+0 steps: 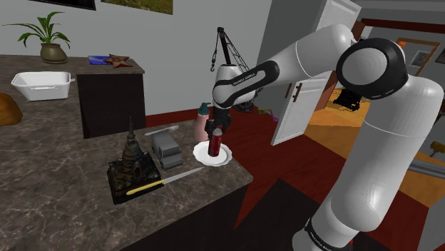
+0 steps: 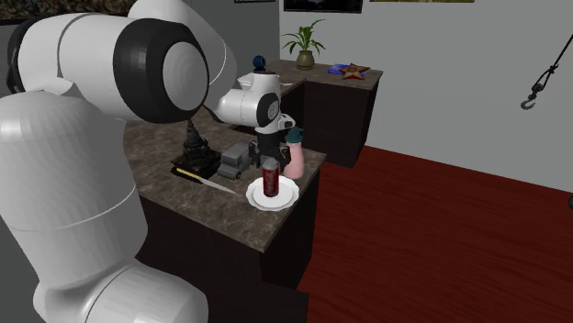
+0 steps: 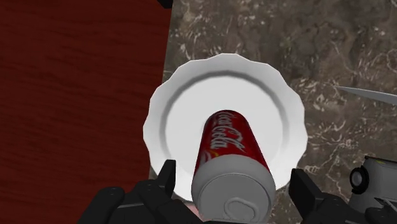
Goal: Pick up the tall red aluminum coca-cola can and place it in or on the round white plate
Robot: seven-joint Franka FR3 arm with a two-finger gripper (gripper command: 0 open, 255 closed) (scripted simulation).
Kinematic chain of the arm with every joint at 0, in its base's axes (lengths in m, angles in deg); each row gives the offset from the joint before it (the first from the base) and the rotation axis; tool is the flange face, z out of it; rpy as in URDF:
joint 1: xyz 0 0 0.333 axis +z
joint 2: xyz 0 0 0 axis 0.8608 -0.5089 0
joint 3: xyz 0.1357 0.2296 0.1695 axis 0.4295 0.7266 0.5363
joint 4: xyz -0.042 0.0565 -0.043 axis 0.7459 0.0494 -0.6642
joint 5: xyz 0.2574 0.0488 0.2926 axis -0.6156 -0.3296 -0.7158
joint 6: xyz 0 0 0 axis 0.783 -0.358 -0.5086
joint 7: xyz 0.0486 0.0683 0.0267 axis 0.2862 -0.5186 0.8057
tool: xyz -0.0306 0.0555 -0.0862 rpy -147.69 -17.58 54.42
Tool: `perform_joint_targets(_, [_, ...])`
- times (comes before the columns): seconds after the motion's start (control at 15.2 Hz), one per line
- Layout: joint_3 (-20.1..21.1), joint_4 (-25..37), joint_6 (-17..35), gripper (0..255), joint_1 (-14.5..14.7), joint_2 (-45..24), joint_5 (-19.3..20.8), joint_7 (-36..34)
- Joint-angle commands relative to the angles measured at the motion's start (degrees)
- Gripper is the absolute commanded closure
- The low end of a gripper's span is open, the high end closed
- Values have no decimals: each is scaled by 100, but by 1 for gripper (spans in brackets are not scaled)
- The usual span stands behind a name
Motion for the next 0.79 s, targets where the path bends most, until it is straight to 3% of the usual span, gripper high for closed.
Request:
perform_joint_targets(0.0, [0,74,-178,0,1,104,1,-1])
perform_joint_targets(0.2, [1,321,-682,0,4,362,5,-4])
perform_joint_targets(0.73, [1,321,-682,0,4,362,5,-4])
